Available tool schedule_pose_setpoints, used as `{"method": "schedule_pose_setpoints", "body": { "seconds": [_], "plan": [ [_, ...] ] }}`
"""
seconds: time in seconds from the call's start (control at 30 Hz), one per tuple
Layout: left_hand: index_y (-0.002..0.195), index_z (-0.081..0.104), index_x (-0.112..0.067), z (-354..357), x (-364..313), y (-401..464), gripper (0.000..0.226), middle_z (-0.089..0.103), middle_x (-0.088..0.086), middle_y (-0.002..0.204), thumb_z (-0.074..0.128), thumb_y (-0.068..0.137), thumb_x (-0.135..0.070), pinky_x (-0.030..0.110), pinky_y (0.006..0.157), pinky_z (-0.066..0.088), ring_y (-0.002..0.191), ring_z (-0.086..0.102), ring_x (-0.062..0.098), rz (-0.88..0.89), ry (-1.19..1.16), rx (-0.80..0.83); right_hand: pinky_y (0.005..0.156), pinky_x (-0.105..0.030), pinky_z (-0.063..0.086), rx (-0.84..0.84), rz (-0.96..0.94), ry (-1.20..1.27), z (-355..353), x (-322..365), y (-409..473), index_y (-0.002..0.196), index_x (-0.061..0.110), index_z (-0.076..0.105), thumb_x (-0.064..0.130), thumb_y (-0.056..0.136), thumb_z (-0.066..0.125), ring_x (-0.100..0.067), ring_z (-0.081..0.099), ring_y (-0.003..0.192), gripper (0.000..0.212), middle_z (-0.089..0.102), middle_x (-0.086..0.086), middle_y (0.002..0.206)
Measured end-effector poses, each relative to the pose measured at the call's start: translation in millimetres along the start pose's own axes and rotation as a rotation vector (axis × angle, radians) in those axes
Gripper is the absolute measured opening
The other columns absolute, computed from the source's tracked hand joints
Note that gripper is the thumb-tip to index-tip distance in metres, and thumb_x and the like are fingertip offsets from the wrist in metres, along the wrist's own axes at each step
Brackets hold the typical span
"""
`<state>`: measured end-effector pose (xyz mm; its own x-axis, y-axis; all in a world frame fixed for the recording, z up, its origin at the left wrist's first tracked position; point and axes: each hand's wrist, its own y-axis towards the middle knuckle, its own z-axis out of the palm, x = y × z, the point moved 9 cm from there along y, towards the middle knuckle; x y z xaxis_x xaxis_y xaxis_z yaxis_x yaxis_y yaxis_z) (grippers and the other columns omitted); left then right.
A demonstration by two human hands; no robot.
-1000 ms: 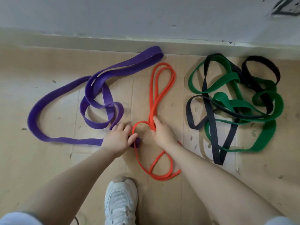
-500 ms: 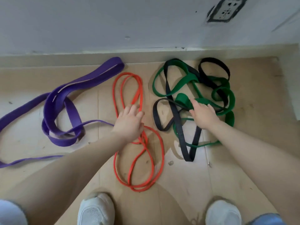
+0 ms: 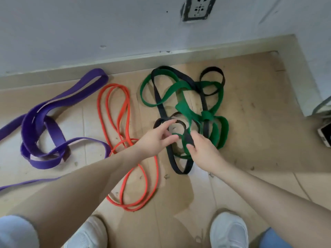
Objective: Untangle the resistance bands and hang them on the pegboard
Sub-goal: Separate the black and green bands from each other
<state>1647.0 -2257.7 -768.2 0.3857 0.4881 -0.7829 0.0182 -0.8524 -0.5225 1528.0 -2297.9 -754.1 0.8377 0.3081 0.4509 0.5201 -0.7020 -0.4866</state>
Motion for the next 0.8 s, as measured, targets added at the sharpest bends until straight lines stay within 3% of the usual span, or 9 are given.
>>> {"method": "schedule_pose_setpoints", "body": {
  "seconds": [0.07, 0.13, 0.2, 0.3, 0.4, 0.47, 0.6, 0.7, 0.8],
  "plan": [
    [0.121, 0.051, -0.021, 3, 0, -11, 0.027, 0.059, -0.001, 0.087, 0.045, 0.097, -0.031, 0.018, 0.072, 0.05, 0.075, 0.059, 0.01, -0.069, -0.379, -0.087, 0.074, -0.037, 0.044, 0.141, -0.117, 0.05, 15, 25, -24, 0.093, 0.016, 0.037, 0.024, 0.092, 0.053, -0.019, 0.052, 0.083, 0.018, 0.048, 0.0, 0.093],
    [0.099, 0.054, -0.014, 1, 0, -20, 0.013, 0.058, 0.0, 0.078, 0.055, 0.093, -0.025, 0.013, 0.057, 0.047, 0.061, 0.059, 0.006, -0.099, -0.437, -0.169, 0.071, -0.032, 0.038, 0.27, -0.213, 0.077, 39, 48, -49, 0.09, 0.017, 0.035, 0.029, 0.09, 0.058, -0.008, 0.045, 0.076, 0.025, 0.043, 0.004, 0.092],
    [0.094, 0.049, -0.01, -1, -2, -28, 0.011, 0.061, 0.006, 0.076, 0.059, 0.09, -0.01, 0.008, 0.049, 0.044, 0.05, 0.059, -0.001, -0.122, -0.406, -0.193, 0.072, -0.031, 0.036, 0.308, -0.27, 0.068, 55, 59, -60, 0.092, 0.015, 0.039, 0.034, 0.088, 0.06, -0.01, 0.041, 0.081, 0.028, 0.041, 0.004, 0.094],
    [0.099, 0.049, -0.016, -14, -4, -38, 0.016, 0.062, 0.009, 0.085, 0.055, 0.091, -0.003, 0.02, 0.064, 0.055, 0.064, 0.066, 0.009, -0.092, -0.593, -0.242, 0.07, -0.026, 0.033, 0.283, -0.25, 0.071, 50, 47, -48, 0.095, 0.014, 0.049, 0.043, 0.089, 0.056, -0.012, 0.045, 0.085, 0.03, 0.049, 0.001, 0.094],
    [0.111, 0.05, -0.016, -46, -4, -49, 0.022, 0.061, 0.009, 0.094, 0.05, 0.094, -0.004, 0.026, 0.071, 0.058, 0.071, 0.066, 0.014, -0.04, -0.683, -0.372, 0.079, -0.033, 0.044, 0.2, -0.053, 0.133, 22, 6, -29, 0.108, 0.005, 0.06, 0.039, 0.097, 0.042, -0.021, 0.057, 0.093, 0.04, 0.063, -0.008, 0.104],
    [0.112, 0.054, -0.015, -69, -9, -56, 0.022, 0.063, 0.006, 0.095, 0.05, 0.094, -0.005, 0.022, 0.069, 0.057, 0.07, 0.064, 0.013, 0.014, -0.516, -0.457, 0.086, -0.035, 0.046, 0.019, 0.046, 0.126, -4, -22, -18, 0.117, 0.007, 0.055, 0.03, 0.098, 0.044, -0.022, 0.058, 0.1, 0.033, 0.061, -0.007, 0.111],
    [0.114, 0.061, -0.016, -83, -31, -57, 0.027, 0.062, -0.004, 0.101, 0.049, 0.093, -0.005, 0.016, 0.074, 0.042, 0.082, 0.056, 0.009, 0.175, 0.283, -0.458, 0.094, -0.035, 0.045, -0.161, 0.026, 0.07, -25, -25, 8, 0.13, 0.014, 0.045, 0.025, 0.094, 0.051, -0.02, 0.051, 0.111, 0.038, 0.049, -0.007, 0.129],
    [0.119, 0.059, -0.017, -85, -19, -55, 0.032, 0.061, -0.003, 0.107, 0.046, 0.093, -0.004, 0.014, 0.07, 0.041, 0.085, 0.058, 0.011, 0.127, 0.338, -0.436, 0.112, -0.043, 0.025, -0.174, 0.047, -0.181, -16, -17, 29, 0.139, 0.016, 0.035, 0.028, 0.094, 0.051, -0.03, 0.027, 0.137, 0.049, 0.031, -0.012, 0.149],
    [0.125, 0.057, -0.014, -85, 2, -52, 0.035, 0.052, 0.005, 0.13, 0.043, 0.094, -0.004, 0.026, 0.092, 0.041, 0.116, 0.052, 0.021, 0.1, 0.425, -0.425, 0.116, -0.048, 0.003, -0.237, 0.297, -0.226, -19, -51, 38, 0.149, 0.018, 0.005, 0.03, 0.094, 0.049, -0.034, 0.001, 0.145, 0.072, 0.004, -0.016, 0.157]
  ]
}}
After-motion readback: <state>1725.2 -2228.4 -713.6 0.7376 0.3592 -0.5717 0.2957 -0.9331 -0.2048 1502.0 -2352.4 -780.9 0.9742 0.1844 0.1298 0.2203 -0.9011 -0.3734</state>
